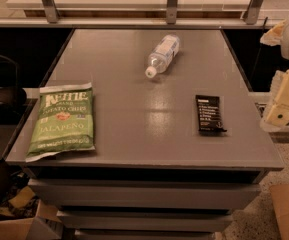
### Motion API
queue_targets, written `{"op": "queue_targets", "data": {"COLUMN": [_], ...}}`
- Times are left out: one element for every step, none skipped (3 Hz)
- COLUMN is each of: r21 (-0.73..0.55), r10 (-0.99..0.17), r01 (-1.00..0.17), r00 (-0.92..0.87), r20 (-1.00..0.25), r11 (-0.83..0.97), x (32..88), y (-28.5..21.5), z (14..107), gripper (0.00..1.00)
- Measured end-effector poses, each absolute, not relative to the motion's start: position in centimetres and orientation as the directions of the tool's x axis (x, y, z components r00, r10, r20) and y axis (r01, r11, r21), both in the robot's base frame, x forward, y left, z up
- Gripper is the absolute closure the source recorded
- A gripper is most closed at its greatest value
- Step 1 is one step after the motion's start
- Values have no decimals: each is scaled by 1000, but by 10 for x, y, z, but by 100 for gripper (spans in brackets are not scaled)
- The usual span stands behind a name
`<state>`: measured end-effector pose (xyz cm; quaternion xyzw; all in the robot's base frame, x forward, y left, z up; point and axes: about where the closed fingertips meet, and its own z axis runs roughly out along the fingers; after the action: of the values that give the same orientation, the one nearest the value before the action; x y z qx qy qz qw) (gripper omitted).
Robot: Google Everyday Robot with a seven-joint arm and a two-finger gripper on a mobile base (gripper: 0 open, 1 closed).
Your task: Move rxbar chocolate near green jalapeno chip bag
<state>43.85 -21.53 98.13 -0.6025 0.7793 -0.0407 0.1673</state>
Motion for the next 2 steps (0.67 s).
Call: {"op": "queue_targets", "data": {"r21": [-265,-243], "r10": [-953,-941], "r01": [-925,-914], "r00": [-218,-287], "r20": [-212,-182], "r11": [271,326], "x": [438,445], "y": [-215,-212], "z": [981,974], "gripper": [0,0]}}
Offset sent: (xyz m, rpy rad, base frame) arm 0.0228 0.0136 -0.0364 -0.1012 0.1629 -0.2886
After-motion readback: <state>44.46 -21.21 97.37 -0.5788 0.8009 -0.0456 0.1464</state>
